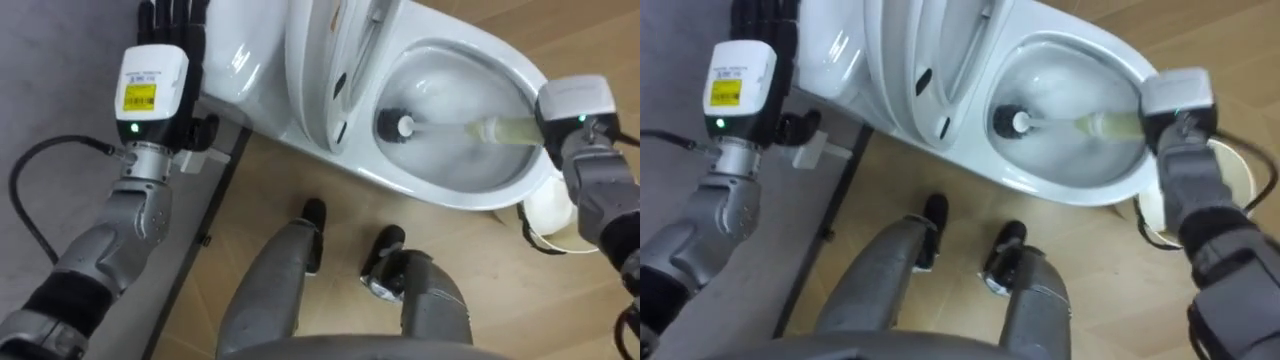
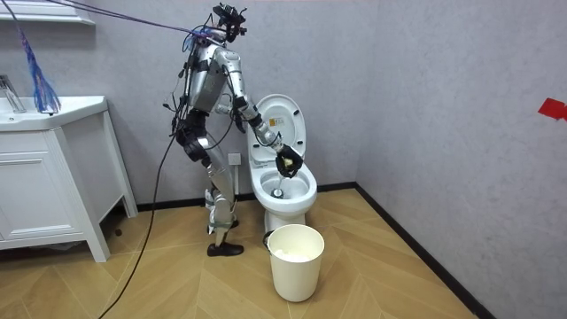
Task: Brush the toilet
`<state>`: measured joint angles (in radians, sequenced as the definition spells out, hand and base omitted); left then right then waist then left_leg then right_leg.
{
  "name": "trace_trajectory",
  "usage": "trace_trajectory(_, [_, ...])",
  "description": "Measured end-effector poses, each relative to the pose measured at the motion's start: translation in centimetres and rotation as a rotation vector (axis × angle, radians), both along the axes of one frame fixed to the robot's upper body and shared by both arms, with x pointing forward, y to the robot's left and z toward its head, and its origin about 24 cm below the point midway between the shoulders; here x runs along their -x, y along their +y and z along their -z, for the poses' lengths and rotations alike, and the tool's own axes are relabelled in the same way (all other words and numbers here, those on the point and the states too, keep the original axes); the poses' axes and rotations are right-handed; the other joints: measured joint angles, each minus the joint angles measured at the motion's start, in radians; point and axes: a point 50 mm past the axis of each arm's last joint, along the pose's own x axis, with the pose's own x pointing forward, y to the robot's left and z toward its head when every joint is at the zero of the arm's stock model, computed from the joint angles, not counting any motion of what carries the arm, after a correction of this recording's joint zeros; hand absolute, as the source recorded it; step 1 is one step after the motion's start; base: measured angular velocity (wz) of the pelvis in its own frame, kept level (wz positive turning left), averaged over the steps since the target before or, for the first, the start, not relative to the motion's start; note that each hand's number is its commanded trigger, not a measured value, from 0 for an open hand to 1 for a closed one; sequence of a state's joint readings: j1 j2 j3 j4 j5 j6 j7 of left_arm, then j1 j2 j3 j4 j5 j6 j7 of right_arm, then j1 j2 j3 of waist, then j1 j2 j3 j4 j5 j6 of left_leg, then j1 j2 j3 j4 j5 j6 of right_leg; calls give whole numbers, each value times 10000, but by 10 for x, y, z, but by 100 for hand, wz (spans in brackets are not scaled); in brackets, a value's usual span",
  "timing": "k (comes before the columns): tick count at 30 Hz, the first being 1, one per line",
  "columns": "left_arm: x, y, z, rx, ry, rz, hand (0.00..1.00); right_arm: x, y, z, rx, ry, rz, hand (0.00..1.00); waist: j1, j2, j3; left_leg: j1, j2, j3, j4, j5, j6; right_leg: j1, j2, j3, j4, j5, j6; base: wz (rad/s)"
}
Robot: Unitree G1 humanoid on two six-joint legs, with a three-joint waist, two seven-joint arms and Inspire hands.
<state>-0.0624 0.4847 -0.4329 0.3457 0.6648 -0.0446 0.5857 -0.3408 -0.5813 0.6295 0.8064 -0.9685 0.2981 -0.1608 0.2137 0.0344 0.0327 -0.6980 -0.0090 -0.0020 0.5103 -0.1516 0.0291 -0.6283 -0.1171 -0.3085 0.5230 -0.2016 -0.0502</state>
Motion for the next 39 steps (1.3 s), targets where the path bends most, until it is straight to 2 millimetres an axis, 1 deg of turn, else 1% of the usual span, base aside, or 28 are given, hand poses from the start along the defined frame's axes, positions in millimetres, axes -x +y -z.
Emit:
trace_trajectory(1, [3,1,3,71,149,-87,0,6,5,5,-151,141,-23,100,-37,58,-26,133,47,12,-58,-17,-28,172,56,-33,-139,21,-15,-5])
trace_trajectory(2, [4,3,2,112,79,-214,0,8,13,5,-351,192,-73,100,-124,75,-46,130,117,22,-86,-34,-58,205,138,11,-260,54,-32,0])
trace_trajectory(4, [8,5,4,332,-9,-472,0,8,21,2,-534,205,-121,100,-257,44,-39,117,144,24,-207,5,-120,149,149,12,-299,67,-58,0])
trace_trajectory(6, [13,7,6,527,-99,-736,0,14,33,-2,-620,176,-351,100,-285,-2,-67,156,189,30,-274,31,-162,163,223,24,-416,94,-104,-2])
trace_trajectory(7, [16,10,7,566,-162,-894,0,17,41,-5,-562,202,-574,100,-389,-11,-72,156,203,-6,-285,43,-188,180,257,22,-426,91,-125,0])
trace_trajectory(8, [18,11,8,646,-245,-1018,0,21,48,-8,-514,241,-728,100,-417,-17,-75,118,255,-10,-249,20,-226,183,317,34,-448,100,-149,0])
trace_trajectory(11, [21,12,8,706,-485,-1181,0,24,55,-14,-644,546,-625,100,-442,-22,-75,3,332,-33,-184,-23,-284,157,398,-17,-586,129,-197,-4])
trace_trajectory(14, [22,12,9,768,-617,-1215,0,25,61,-19,-595,758,-581,100,-454,-23,-76,-67,370,-55,-61,-90,-289,155,437,-36,-585,128,-197,0])
trace_trajectory(17, [23,11,9,866,-642,-1208,0,26,62,-22,-525,909,-490,100,-479,-25,-78,-70,362,-57,-13,-112,-268,174,432,-43,-570,124,-190,0])
trace_trajectory(20, [24,11,11,1087,-536,-1302,0,27,60,-21,-458,1092,-366,100,-553,-32,-81,15,334,-44,-28,-111,-265,207,389,-24,-482,113,-173,0])
trace_trajectory(22, [24,11,12,1156,-359,-1303,0,30,59,-18,-348,1194,-347,100,-565,-105,-92,150,297,60,-52,-122,-246,207,292,50,-361,21,-163,-5])
trace_trajectory(24, [24,12,14,1171,-215,-1361,0,33,56,-14,-293,1347,-233,100,-589,-137,-95,311,298,82,-104,-122,-246,338,292,51,-391,9,-163,-3])
trace_trajectory(27, [24,15,20,1187,165,-1480,0,34,48,4,-763,1900,261,100,-697,-241,-83,779,262,83,-326,-122,-247,752,267,64,-405,-45,-149,4])
trace_trajectory(29, [25,19,27,961,643,-1541,0,36,36,27,-1794,2524,1275,100,-694,-386,-39,1458,254,158,-602,-116,-254,1350,266,65,-578,-61,-137,-6])
trace_trajectory(30, [25,20,29,887,722,-1542,0,37,31,32,-2150,2659,1648,100,-706,-418,-36,1604,238,156,-667,-113,-259,1481,260,74,-599,-77,-119,6])
trace_trajectory(32, [26,20,31,773,1070,-1469,0,50,15,49,-3612,2977,3045,100,-719,-559,13,2087,139,145,-971,-45,-246,1891,150,25,-641,-176,-73,16])
trace_trajectory(34, [28,20,34,779,1256,-1444,0,62,8,61,-4722,3195,4138,100,-704,-568,18,2420,123,142,-1137,-26,-235,2233,163,12,-805,-176,-50,5])
trace_trajectory(35, [31,19,38,702,1460,-1491,0,69,4,66,-5261,3272,4648,100,-717,-538,4,2658,110,125,-1232,-25,-234,2495,173,-1,-948,-164,-23,0])
trace_trajectory(37, [34,19,42,717,1724,-1635,0,73,0,70,-6173,3126,5360,100,-722,-545,11,3003,48,99,-1466,-10,-228,2772,137,11,-976,-201,29,0])
trace_trajectory(39, [37,19,46,676,1992,-1679,0,71,-4,71,-6879,2815,5994,100,-714,-558,17,3379,8,93,-1734,46,-226,3086,127,32,-1123,-218,59,2])
